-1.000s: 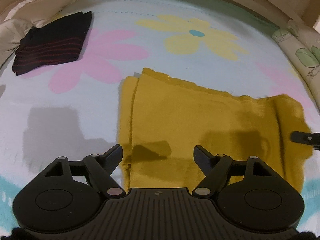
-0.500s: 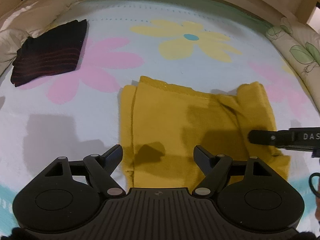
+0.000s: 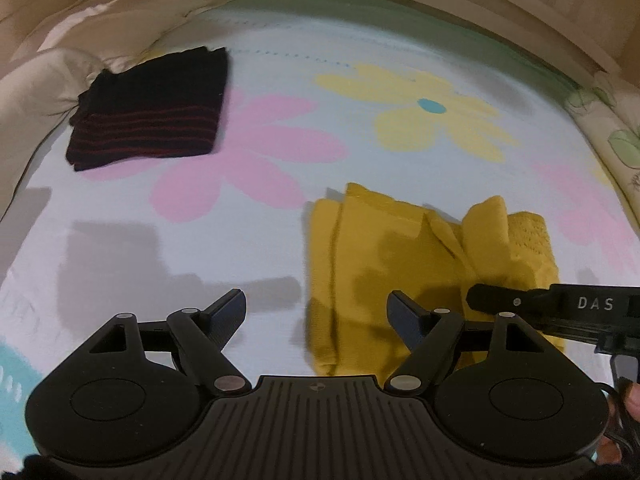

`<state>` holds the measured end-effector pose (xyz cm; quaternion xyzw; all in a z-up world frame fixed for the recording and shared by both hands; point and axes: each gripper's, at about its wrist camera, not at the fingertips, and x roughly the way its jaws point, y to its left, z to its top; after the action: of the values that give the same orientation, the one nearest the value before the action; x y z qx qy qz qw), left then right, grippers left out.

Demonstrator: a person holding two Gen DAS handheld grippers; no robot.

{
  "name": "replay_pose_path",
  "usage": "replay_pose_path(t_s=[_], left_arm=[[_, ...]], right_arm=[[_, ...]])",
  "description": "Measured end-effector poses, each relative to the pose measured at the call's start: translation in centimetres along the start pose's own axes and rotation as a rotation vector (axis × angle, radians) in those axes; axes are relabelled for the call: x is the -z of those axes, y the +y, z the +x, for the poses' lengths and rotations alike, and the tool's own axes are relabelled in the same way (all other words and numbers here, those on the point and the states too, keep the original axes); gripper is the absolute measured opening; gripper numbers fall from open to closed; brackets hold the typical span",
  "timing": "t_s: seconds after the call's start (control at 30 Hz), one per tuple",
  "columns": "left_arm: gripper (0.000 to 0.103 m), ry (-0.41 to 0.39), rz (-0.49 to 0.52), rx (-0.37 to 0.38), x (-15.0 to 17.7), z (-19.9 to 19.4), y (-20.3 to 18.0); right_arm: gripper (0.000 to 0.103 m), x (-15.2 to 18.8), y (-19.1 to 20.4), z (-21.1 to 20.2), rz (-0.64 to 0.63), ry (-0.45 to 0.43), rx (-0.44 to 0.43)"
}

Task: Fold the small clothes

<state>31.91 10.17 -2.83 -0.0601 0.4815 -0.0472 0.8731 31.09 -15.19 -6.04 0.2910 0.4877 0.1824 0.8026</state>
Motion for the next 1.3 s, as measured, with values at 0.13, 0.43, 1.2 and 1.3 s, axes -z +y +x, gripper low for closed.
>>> replay_pose_path(t_s=[0.13, 0.43, 1.2, 1.3], left_arm=[[0.077, 0.005, -0.015, -0.005, -0.2, 0.1, 0.9], [0.077, 0.015, -0.032, 0.000, -0.1, 0.1, 1.6], [0.077, 0.060, -0.091, 0.281, -1.0, 3.7, -1.5], [0.077, 0.077, -0.071, 0.269, -1.0, 4.4, -2.0]], right_arm=[[0.022, 0.0, 1.0, 0.6, 0.002, -0.010, -0.021], [0.025, 0.6, 2.9, 3.6, 0.004, 0.022, -0.132], [0.079, 10.3, 6.8, -3.7, -0.807, -0.132, 0.198], [0.079, 12.7, 7.9, -2.2, -0.961, -0.138, 0.236]])
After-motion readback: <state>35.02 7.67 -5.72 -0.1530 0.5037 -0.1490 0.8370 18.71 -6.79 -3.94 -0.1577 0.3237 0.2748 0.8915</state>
